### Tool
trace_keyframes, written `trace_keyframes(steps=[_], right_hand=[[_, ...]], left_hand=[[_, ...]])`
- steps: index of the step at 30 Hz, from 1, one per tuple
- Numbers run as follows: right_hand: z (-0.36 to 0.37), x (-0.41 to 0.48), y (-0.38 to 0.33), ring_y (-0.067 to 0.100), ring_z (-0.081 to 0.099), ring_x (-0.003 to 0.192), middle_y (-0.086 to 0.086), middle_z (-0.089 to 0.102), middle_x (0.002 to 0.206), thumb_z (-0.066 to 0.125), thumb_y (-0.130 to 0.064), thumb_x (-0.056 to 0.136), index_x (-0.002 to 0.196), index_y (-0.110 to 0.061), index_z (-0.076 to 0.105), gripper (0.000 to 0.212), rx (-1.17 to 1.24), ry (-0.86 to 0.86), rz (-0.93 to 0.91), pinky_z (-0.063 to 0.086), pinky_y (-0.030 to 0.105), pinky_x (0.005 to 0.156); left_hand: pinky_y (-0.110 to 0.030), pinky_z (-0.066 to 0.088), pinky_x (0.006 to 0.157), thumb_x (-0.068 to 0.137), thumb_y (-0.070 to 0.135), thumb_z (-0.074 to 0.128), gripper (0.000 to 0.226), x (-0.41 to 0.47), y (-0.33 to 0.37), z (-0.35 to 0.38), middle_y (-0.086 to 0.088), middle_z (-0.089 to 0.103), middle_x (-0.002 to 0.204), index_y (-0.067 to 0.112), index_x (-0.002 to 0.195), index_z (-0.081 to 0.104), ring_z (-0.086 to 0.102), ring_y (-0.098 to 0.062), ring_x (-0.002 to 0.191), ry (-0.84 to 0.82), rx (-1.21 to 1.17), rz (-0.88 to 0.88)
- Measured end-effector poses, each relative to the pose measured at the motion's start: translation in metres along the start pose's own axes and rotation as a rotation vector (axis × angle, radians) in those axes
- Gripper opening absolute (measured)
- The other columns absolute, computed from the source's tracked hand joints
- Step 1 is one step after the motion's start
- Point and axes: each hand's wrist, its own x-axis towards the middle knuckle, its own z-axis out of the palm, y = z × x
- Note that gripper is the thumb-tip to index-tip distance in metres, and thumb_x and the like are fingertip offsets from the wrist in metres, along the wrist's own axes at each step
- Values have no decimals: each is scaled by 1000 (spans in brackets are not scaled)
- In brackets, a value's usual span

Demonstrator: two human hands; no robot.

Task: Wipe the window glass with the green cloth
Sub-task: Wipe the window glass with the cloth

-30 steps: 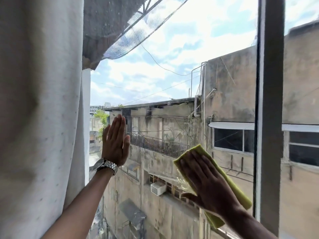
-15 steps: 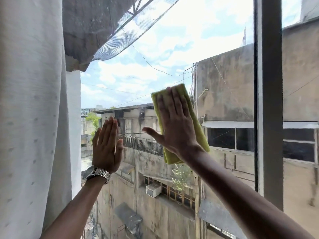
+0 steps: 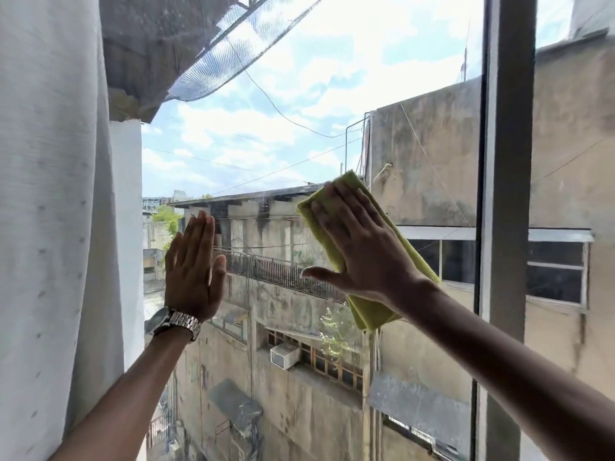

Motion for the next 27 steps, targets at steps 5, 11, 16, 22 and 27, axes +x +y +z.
trace_keyframes(steps=[5,11,16,22,27], right_hand=[[-4,69,-29,37,17,156,25,23,165,33,-93,79,156,-2,32,119,54,25,47,16,50,129],[3,39,-35,37,14,157,25,21,166,35,-92,80,157,-2,27,119,79,-21,-94,14,50,129],[13,-62,-29,48,15,154,32,15,165,27,-101,72,159,1,12,135,-65,-237,-244,13,61,127],[3,-55,1,49,24,150,33,25,161,24,-101,74,157,-1,24,130,-93,-230,-282,19,63,125],[-13,51,-11,49,21,152,34,26,161,30,-101,72,155,-2,30,129,-43,-122,-87,18,62,123]], left_hand=[[-50,22,126,99,30,29,62,0,-1,0,-12,23,166,5,156,25,22,-25,155,0,4,-2],[-40,13,128,99,31,28,63,2,-4,3,-12,22,166,4,156,25,18,-21,157,16,26,14],[-39,13,129,100,32,27,63,1,2,0,-10,21,166,2,155,26,16,-20,157,7,32,0],[-41,15,129,100,31,28,62,0,2,0,-11,21,167,4,156,26,17,-21,157,7,20,-6],[-41,15,129,99,30,30,63,0,-2,3,-12,21,167,4,156,25,17,-22,157,9,23,3]])
